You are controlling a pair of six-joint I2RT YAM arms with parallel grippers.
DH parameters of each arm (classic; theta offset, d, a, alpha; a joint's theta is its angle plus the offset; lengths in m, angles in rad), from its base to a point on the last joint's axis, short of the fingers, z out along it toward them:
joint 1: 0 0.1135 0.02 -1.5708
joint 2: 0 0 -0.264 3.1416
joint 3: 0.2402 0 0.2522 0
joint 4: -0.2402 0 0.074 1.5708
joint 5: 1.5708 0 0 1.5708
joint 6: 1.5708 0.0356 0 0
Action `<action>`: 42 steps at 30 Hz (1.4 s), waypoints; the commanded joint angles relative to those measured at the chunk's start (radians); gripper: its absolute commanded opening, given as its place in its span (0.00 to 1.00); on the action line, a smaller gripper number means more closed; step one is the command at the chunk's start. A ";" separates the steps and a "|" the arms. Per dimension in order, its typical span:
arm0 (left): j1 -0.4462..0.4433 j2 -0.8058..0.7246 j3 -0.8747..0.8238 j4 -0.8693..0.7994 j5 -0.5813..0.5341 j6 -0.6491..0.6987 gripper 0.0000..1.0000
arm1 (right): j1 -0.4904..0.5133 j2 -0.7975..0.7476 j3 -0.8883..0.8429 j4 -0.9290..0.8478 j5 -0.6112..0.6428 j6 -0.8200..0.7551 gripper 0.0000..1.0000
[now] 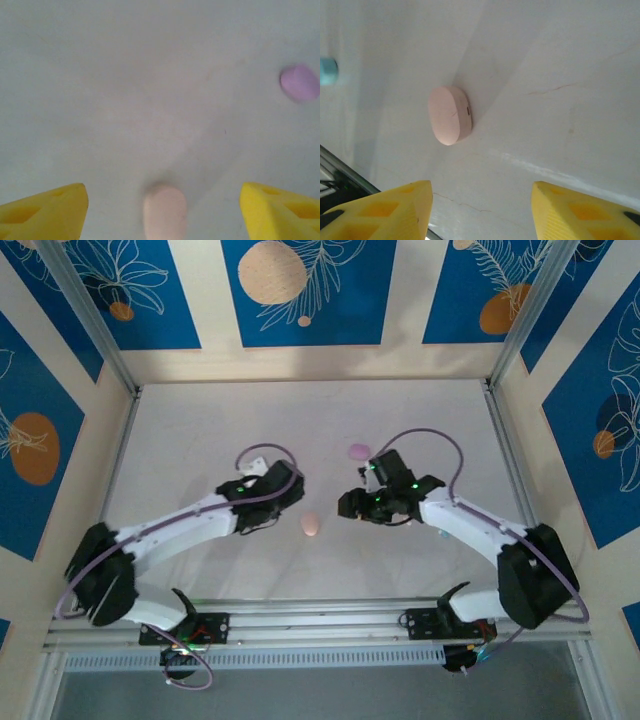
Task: Insert wireless bluetooth earbuds into charging case
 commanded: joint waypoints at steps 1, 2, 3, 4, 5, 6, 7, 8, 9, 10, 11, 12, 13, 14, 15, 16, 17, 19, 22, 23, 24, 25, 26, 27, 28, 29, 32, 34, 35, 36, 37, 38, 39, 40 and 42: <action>0.091 -0.139 -0.115 -0.006 -0.055 0.122 0.79 | 0.061 0.101 0.058 0.060 -0.025 -0.064 0.56; 0.122 -0.197 -0.162 0.043 -0.021 0.169 0.79 | 0.081 0.139 0.083 0.050 -0.032 -0.074 0.57; 0.150 -0.260 -0.209 0.086 0.001 0.201 0.79 | 0.107 0.176 0.106 0.039 -0.029 -0.091 0.57; 0.170 -0.314 -0.247 0.114 0.011 0.221 0.79 | 0.129 0.204 0.134 0.024 -0.010 -0.104 0.57; 0.191 -0.375 -0.289 0.142 0.021 0.237 0.79 | 0.155 0.234 0.161 0.005 0.015 -0.119 0.57; 0.209 -0.437 -0.328 0.170 0.027 0.253 0.78 | 0.177 0.261 0.189 -0.011 0.044 -0.130 0.57; 0.222 -0.486 -0.355 0.186 0.029 0.262 0.78 | 0.195 0.283 0.211 -0.028 0.072 -0.133 0.58; 0.233 -0.534 -0.380 0.188 0.024 0.264 0.77 | 0.210 0.309 0.237 -0.050 0.100 -0.133 0.58; 0.246 -0.574 -0.395 0.177 0.019 0.260 0.77 | 0.220 0.337 0.269 -0.083 0.121 -0.123 0.63; 0.257 -0.600 -0.401 0.163 0.018 0.262 0.77 | 0.225 0.362 0.299 -0.113 0.136 -0.119 0.64; 0.265 -0.620 -0.399 0.141 0.016 0.269 0.77 | 0.234 0.390 0.327 -0.144 0.153 -0.126 0.64; 0.272 -0.633 -0.394 0.117 0.017 0.277 0.77 | 0.246 0.414 0.351 -0.162 0.173 -0.139 0.65; 0.276 -0.640 -0.388 0.097 0.014 0.282 0.77 | 0.258 0.434 0.370 -0.181 0.198 -0.147 0.65; 0.279 -0.644 -0.381 0.080 0.013 0.288 0.77 | 0.272 0.455 0.391 -0.204 0.234 -0.151 0.65; 0.281 -0.646 -0.377 0.070 0.014 0.291 0.77 | 0.285 0.478 0.415 -0.228 0.269 -0.153 0.66; 0.282 -0.646 -0.373 0.063 0.014 0.294 0.77 | 0.296 0.494 0.432 -0.249 0.293 -0.156 0.66; 0.283 -0.646 -0.372 0.062 0.017 0.295 0.78 | 0.305 0.512 0.449 -0.267 0.321 -0.156 0.66; 0.284 -0.647 -0.374 0.066 0.021 0.293 0.78 | 0.320 0.537 0.477 -0.295 0.368 -0.152 0.67; 0.286 -0.643 -0.377 0.078 0.031 0.293 0.78 | 0.332 0.566 0.502 -0.313 0.402 -0.151 0.67; 0.287 -0.641 -0.377 0.081 0.034 0.293 0.78 | 0.333 0.572 0.504 -0.312 0.398 -0.153 0.66; 0.288 -0.640 -0.378 0.082 0.037 0.293 0.78 | 0.333 0.577 0.505 -0.309 0.393 -0.152 0.66; 0.287 -0.637 -0.379 0.084 0.040 0.294 0.78 | 0.335 0.582 0.505 -0.305 0.389 -0.156 0.65; 0.287 -0.635 -0.378 0.087 0.043 0.297 0.78 | 0.334 0.588 0.507 -0.301 0.386 -0.159 0.64; 0.288 -0.632 -0.377 0.091 0.047 0.300 0.78 | 0.334 0.594 0.510 -0.297 0.384 -0.162 0.63; 0.288 -0.628 -0.377 0.096 0.052 0.304 0.78 | 0.335 0.598 0.512 -0.295 0.382 -0.165 0.61; 0.289 -0.623 -0.377 0.103 0.059 0.307 0.77 | 0.334 0.602 0.513 -0.289 0.382 -0.169 0.61; 0.289 -0.600 -0.369 0.117 0.081 0.320 0.77 | 0.335 0.607 0.514 -0.276 0.393 -0.179 0.61; 0.289 -0.579 -0.360 0.123 0.095 0.326 0.77 | 0.334 0.611 0.516 -0.269 0.396 -0.188 0.61; 0.289 -0.568 -0.356 0.124 0.102 0.330 0.77 | 0.333 0.613 0.516 -0.264 0.396 -0.194 0.61; 0.290 -0.560 -0.352 0.126 0.109 0.334 0.77 | 0.334 0.612 0.518 -0.261 0.396 -0.199 0.60; 0.290 -0.552 -0.349 0.130 0.113 0.336 0.77 | 0.335 0.616 0.518 -0.258 0.396 -0.202 0.59; 0.289 -0.547 -0.349 0.136 0.119 0.338 0.77 | 0.332 0.618 0.517 -0.255 0.395 -0.204 0.57; 0.289 -0.543 -0.351 0.141 0.123 0.338 0.77 | 0.333 0.620 0.518 -0.255 0.397 -0.207 0.55; 0.289 -0.540 -0.352 0.149 0.127 0.338 0.76 | 0.334 0.621 0.518 -0.253 0.400 -0.208 0.53; 0.290 -0.533 -0.356 0.161 0.138 0.341 0.76 | 0.334 0.620 0.515 -0.250 0.403 -0.214 0.49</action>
